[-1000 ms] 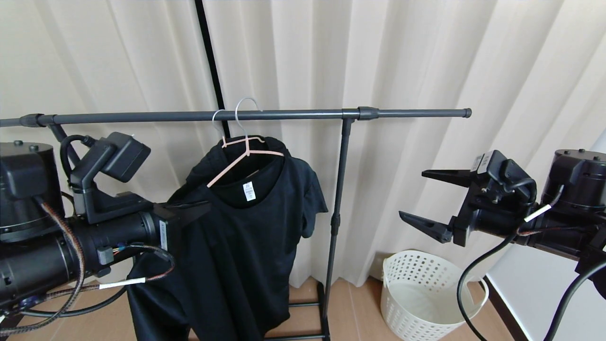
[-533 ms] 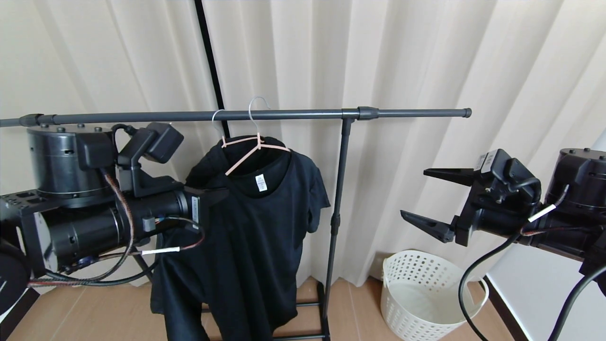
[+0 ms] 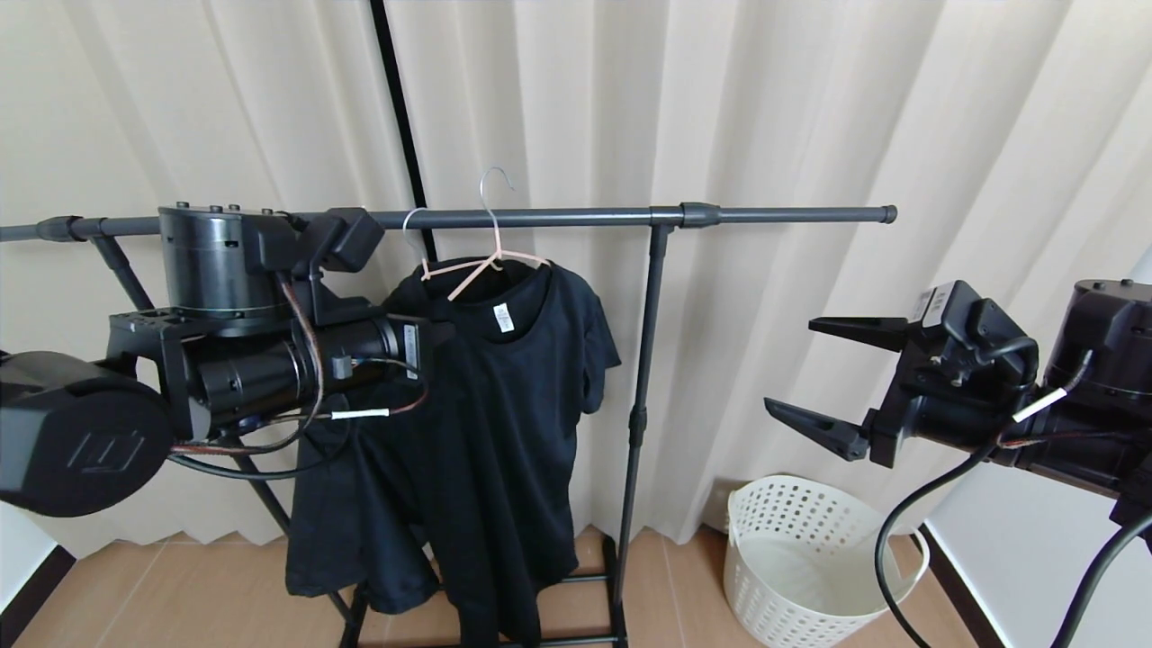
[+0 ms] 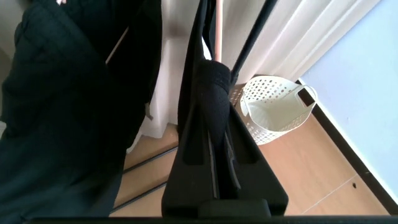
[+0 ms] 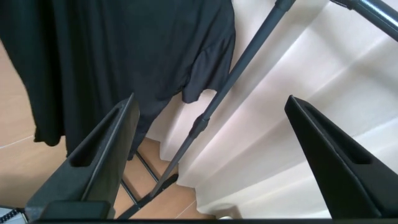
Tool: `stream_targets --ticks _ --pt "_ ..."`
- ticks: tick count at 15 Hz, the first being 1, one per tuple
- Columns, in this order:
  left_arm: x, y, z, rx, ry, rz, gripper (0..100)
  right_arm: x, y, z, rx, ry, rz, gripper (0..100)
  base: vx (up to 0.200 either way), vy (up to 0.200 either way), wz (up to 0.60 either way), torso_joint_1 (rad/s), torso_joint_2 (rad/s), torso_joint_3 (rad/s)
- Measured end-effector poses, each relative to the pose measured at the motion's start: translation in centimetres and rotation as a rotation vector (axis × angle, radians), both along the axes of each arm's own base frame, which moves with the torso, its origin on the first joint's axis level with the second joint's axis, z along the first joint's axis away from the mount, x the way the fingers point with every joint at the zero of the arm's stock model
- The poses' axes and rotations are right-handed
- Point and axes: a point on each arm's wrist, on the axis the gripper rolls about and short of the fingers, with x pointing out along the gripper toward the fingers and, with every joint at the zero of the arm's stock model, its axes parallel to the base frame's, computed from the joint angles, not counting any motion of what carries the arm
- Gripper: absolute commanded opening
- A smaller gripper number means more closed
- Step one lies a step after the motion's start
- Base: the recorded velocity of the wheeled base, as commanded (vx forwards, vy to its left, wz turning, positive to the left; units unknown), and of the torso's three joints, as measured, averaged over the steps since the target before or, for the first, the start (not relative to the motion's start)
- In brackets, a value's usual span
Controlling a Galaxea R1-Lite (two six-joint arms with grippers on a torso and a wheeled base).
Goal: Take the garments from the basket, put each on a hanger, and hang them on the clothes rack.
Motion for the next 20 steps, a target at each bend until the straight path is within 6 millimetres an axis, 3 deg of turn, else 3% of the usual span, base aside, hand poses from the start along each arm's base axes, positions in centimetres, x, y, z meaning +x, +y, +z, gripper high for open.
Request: stream_targets --ticks 7,20 --pt "3.7 0.0 -1.2 0.004 0.02 0.039 0 -0.1 0.0 0.1 0.001 -0.004 0.0 100 0.0 0.0 0.0 0.0 0.0 0.0" --pt "5.6 -0.6 -3.5 0.011 0.041 0.038 0 0.1 0.0 0.2 0.002 -0.008 -0.002 100 0.0 0.0 0.0 0.0 0.0 0.0"
